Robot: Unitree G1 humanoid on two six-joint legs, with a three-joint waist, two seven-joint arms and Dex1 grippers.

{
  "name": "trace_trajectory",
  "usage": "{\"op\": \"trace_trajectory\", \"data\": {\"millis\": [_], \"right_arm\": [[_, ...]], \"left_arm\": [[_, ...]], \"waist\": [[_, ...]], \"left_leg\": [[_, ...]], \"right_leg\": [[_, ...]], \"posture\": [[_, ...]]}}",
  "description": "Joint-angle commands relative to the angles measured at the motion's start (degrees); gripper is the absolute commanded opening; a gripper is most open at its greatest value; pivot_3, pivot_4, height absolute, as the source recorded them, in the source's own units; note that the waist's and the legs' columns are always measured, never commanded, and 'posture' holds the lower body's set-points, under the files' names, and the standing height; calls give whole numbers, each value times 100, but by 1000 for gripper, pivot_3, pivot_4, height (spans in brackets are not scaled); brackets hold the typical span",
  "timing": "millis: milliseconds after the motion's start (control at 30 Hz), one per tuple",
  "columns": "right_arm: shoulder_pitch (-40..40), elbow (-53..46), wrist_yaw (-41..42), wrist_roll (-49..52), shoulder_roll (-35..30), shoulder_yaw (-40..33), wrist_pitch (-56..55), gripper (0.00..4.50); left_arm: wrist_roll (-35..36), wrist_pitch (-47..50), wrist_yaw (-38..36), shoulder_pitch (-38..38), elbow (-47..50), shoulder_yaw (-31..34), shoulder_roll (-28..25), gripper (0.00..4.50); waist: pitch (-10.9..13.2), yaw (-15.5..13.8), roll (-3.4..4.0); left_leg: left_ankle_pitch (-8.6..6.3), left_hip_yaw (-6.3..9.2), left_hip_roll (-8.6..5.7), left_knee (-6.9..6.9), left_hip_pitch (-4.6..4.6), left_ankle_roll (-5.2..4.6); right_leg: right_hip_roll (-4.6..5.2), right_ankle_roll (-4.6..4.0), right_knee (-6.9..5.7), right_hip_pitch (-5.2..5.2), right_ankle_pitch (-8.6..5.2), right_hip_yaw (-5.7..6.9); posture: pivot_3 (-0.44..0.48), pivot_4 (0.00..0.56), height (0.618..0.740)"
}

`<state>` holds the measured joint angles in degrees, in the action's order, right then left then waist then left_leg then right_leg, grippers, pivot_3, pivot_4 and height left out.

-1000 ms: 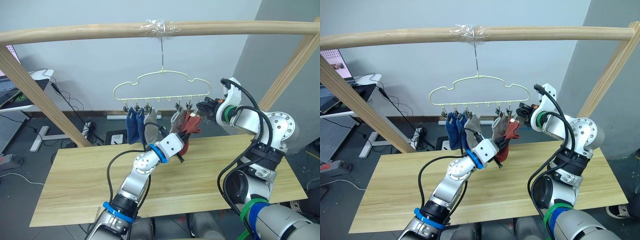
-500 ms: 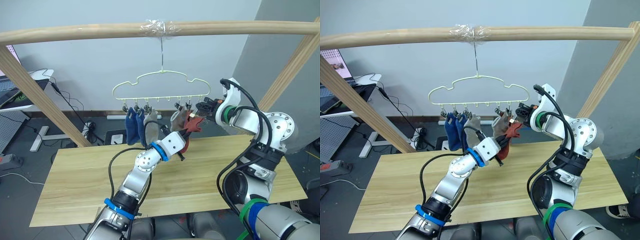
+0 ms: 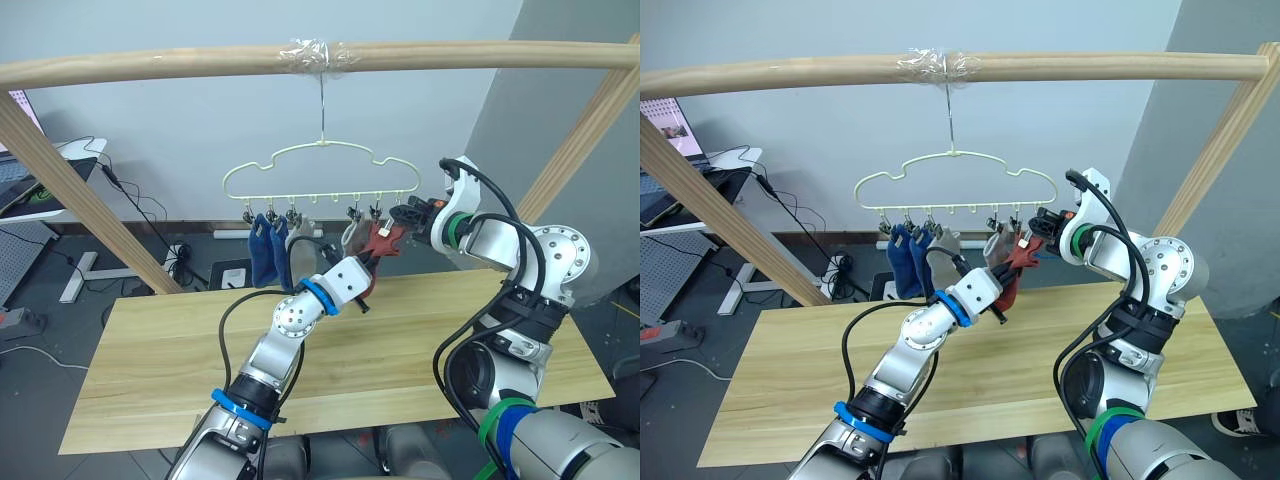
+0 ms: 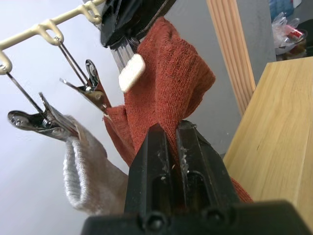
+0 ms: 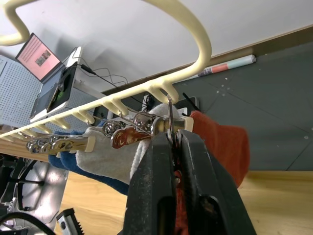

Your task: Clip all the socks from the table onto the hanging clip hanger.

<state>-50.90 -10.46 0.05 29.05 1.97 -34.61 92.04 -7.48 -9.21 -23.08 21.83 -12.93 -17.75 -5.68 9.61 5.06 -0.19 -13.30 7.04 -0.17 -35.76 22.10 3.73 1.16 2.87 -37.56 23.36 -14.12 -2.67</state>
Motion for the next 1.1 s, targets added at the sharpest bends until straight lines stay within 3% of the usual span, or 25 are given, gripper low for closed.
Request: {"op": "trace_trajectory", "data": {"millis": [33,167,233,500,667,767,933,1100], "right_arm": [[-3,-228,120,54,-27,26,6,1813],[127,-350,272,102,-198,136,-200,3150],[272,-515,448,186,-337,268,-370,3800],[912,-1106,681,292,-552,417,-1223,3820],[1757,-1404,741,117,-630,707,-2050,3820],[2592,-1449,983,-155,-880,1289,-2784,3820],[4156,-1163,1818,-1164,-1946,2846,-4602,3820],[4920,-329,2049,-1707,-2285,3218,-5916,3820]], "left_arm": [[115,-32,-92,56,299,-75,138,0],[772,509,-564,-82,715,-102,388,0],[1167,1033,-697,-138,898,-43,574,524],[2096,2392,-876,-71,849,306,919,2822],[2296,2821,-1060,-260,540,393,761,4378],[2092,2681,-1179,-522,420,365,395,4448],[1699,2542,-775,-1254,796,767,-453,4448],[1873,2741,-419,-2274,1286,1726,-1092,4448]], "waist": [[0,-1,0],[0,-2,0],[0,-7,0],[1,64,1],[1,121,2],[0,138,2],[2,147,4],[4,122,-1]], "left_leg": [[0,0,0,0,3,0],[0,0,0,-1,15,0],[0,0,-1,-2,20,0],[0,3,0,-2,30,0],[0,3,-1,-1,33,0],[0,3,1,2,34,0],[-1,0,2,6,34,0],[-1,-2,5,4,24,1]], "right_leg": [[0,0,0,3,0,0],[1,0,1,11,0,0],[1,1,2,13,0,1],[0,3,18,15,2,6],[0,5,29,13,3,6],[0,7,40,10,3,6],[0,9,44,15,0,2],[1,8,41,10,1,1]], "posture": [[-100,128,740],[-97,129,740],[-100,130,740],[-128,133,740],[-131,131,740],[-120,131,740],[-89,135,740],[-45,128,740]]}}
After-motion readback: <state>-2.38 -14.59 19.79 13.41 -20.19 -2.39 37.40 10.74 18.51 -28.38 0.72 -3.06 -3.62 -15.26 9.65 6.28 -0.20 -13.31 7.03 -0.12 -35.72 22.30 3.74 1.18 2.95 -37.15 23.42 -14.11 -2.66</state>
